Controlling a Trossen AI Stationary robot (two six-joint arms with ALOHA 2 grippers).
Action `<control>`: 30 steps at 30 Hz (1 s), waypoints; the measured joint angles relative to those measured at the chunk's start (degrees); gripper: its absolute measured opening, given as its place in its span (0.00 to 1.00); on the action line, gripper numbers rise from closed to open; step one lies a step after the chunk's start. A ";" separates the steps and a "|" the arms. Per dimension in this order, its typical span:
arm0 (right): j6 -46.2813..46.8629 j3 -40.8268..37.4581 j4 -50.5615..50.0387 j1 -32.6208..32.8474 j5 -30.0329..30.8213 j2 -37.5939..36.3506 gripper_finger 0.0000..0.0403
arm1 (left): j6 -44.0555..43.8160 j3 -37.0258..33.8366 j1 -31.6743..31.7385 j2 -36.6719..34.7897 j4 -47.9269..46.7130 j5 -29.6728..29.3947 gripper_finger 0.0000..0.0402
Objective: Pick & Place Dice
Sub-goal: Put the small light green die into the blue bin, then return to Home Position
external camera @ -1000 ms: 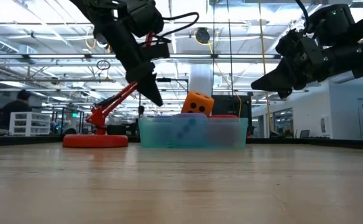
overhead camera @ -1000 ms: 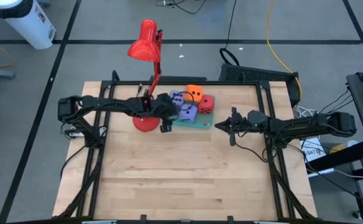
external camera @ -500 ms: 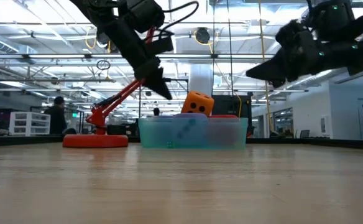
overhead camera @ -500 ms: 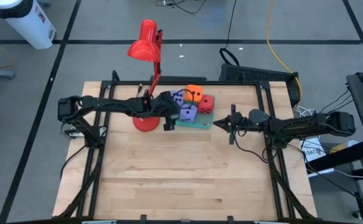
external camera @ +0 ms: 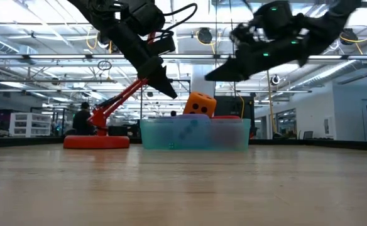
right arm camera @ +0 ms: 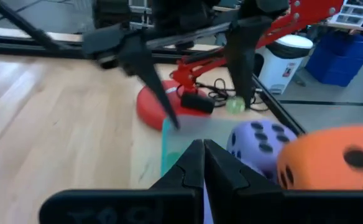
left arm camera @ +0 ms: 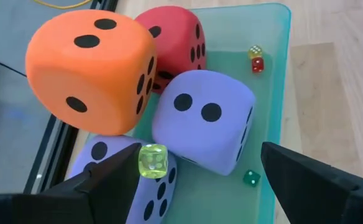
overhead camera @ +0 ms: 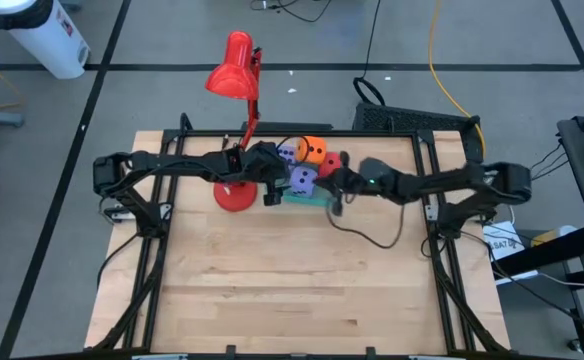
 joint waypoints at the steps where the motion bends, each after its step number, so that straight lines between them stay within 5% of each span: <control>1: -0.01 1.84 0.00 -0.21 -0.11 1.80 0.00 | -0.01 0.00 0.15 -0.01 -0.02 0.05 0.85; 16: -0.83 20.41 -5.75 -4.48 -14.53 16.54 0.00 | -0.60 0.00 -1.68 0.01 0.51 3.03 0.85; 30: 1.86 22.98 -16.17 -6.41 -8.07 19.68 0.00 | -1.89 0.00 -2.06 -0.01 0.64 4.37 0.85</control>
